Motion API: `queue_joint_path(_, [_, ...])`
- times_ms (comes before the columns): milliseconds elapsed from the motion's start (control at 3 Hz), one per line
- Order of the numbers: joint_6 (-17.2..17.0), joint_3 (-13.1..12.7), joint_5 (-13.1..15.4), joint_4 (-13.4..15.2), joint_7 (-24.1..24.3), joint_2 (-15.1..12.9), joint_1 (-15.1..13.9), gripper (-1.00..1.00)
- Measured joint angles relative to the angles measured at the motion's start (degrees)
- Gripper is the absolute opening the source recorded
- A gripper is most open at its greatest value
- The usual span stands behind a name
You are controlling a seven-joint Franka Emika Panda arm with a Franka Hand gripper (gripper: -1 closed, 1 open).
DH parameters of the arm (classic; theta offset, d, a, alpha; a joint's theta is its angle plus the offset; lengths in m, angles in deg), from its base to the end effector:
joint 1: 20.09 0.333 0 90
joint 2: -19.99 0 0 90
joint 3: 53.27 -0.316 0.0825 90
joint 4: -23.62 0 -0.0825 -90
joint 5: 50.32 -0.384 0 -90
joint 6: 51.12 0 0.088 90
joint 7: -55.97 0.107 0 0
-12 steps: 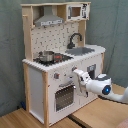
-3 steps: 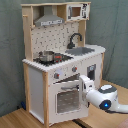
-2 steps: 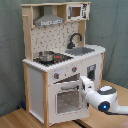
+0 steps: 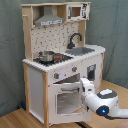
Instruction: Play with the kitchen
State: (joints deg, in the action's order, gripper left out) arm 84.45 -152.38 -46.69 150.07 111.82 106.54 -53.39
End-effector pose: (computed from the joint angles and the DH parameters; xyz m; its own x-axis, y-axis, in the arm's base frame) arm 0.2386 0.4864 0.2515 0.3129 0.6371 0.7044 -0.2584 -0.6566 0.7086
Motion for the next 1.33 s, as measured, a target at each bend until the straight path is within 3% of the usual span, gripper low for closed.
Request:
queue_joint_path(333, [-4.8,-0.1,0.0,-3.3,0.0,0.0,0.0,-1.00])
queue_joint_path(667, [-5.2,-0.1,0.2,-3.5,0.0,0.0,-0.7,-1.00])
queue_joint_path(1000, [-5.2,-0.1,0.2,-3.6,0.0,0.0,-0.7,1.00])
queue_joint_path(1333, [-5.9,1.0,3.8,-7.9,-1.6,-0.3,-1.0,1.00])
